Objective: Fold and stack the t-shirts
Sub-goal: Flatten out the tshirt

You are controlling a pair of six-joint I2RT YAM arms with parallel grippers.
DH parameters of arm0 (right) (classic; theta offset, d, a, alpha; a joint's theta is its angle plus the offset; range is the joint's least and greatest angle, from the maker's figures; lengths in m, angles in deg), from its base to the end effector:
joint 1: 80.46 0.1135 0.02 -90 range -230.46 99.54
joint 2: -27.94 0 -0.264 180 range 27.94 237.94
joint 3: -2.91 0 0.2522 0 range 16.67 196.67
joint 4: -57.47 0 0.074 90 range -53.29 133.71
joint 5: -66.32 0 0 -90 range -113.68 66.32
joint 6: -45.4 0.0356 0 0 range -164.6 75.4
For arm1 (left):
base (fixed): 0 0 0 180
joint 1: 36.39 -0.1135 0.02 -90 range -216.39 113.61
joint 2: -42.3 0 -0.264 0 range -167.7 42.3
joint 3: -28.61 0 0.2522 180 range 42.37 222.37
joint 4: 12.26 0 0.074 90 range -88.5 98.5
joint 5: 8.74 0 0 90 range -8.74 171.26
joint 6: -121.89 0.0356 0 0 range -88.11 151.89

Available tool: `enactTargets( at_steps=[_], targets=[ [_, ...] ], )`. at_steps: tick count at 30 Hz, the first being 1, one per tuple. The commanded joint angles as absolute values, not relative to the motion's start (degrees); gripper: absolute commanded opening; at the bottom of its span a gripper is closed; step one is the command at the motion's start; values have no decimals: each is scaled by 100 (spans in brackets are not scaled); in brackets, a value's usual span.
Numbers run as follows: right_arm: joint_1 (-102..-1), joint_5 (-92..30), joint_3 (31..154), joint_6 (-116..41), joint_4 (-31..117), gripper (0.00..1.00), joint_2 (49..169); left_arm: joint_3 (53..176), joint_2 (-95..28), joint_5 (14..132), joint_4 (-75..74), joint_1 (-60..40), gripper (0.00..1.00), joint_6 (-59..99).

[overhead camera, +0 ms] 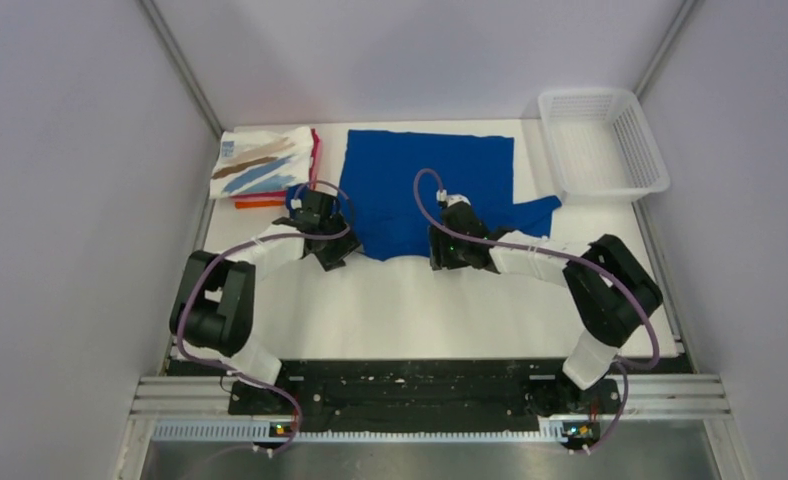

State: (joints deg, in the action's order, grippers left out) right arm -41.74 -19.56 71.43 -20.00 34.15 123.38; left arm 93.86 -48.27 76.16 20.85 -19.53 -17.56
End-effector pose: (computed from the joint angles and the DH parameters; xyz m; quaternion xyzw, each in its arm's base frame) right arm 0.2668 0.2106 0.1779 -0.1034 0.9342 0.1496 0.3070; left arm 0.2938 -0.0923 0.1764 -0.2581 0.9261 -0.1845 0.2041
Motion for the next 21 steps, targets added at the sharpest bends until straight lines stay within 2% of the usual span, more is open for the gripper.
enactTargets(
  at_steps=[1,6,11,15,18,20,21],
  targets=[
    [-4075,-1180,7260,-1625,3887,53,12609,9734,-5230,7712,1621,-1974,62,-2056],
    [-4063,-719,7140,-1482,4135,53,12828,9813,-5536,7738,1427,-1969,55,-2206],
    [-4049,-868,7110,-1400,4318,49,12988,10058,-5824,7805,1487,-1975,48,-2203],
    [-3977,-868,7063,-1384,4320,31,12879,10071,-5844,7736,1467,-1961,30,-2214],
    [-3891,-765,7016,-1397,4323,9,12748,10073,-5825,7786,1470,-1961,11,-2216],
    [-3872,-700,7000,-1422,4321,1,12715,10126,-5841,7852,1532,-1964,0,-2196],
    [-3873,-651,7010,-1436,4325,0,12714,10159,-5873,7871,1556,-1966,0,-2180]
  ],
)
